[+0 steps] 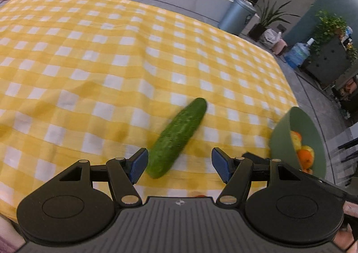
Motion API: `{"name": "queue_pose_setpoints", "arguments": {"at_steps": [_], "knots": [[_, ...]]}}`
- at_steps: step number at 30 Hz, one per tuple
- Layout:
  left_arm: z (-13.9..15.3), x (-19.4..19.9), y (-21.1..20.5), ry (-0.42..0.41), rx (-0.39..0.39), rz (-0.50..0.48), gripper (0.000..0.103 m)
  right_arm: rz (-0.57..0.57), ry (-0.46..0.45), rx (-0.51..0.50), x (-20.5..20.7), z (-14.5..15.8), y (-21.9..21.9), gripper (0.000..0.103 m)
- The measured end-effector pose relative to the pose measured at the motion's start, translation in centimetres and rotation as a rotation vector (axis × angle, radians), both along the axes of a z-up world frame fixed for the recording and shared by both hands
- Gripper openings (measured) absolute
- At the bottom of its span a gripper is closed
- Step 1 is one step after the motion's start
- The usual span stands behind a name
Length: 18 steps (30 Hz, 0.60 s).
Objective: Organize fruits
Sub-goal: 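Move the left gripper to the cucumber while the right gripper grasps the red cherry tomato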
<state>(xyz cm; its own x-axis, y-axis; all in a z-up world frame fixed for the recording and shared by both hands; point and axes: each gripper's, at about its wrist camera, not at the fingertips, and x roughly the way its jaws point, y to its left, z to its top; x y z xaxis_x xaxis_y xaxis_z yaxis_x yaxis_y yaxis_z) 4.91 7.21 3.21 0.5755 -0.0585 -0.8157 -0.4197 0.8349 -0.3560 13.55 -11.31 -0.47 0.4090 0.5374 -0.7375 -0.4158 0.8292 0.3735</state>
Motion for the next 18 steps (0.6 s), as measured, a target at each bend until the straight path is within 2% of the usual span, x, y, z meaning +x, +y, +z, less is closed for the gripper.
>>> {"name": "queue_pose_setpoints", "arguments": {"at_steps": [3, 5, 10, 13, 18], "knots": [[-0.7, 0.2, 0.5, 0.014, 0.003, 0.011, 0.076, 0.062, -0.002, -0.021, -0.6, -0.1, 0.8, 0.066], [-1.1, 0.3, 0.8, 0.025, 0.006, 0.006, 0.076, 0.147, -0.013, -0.041, -1.4, 0.1, 1.8, 0.059], [-2.3, 0.5, 1.8, 0.06, 0.021, 0.009, 0.076, 0.344, -0.039, -0.146, -3.7, 0.1, 4.6, 0.058], [-2.6, 0.5, 2.2, 0.072, 0.035, 0.007, 0.076, 0.398, -0.034, -0.209, -4.2, -0.7, 6.4, 0.058], [-3.1, 0.7, 2.4, 0.08, 0.026, 0.001, 0.076, 0.411, -0.023, -0.303, -4.4, -2.2, 7.7, 0.058]]}}
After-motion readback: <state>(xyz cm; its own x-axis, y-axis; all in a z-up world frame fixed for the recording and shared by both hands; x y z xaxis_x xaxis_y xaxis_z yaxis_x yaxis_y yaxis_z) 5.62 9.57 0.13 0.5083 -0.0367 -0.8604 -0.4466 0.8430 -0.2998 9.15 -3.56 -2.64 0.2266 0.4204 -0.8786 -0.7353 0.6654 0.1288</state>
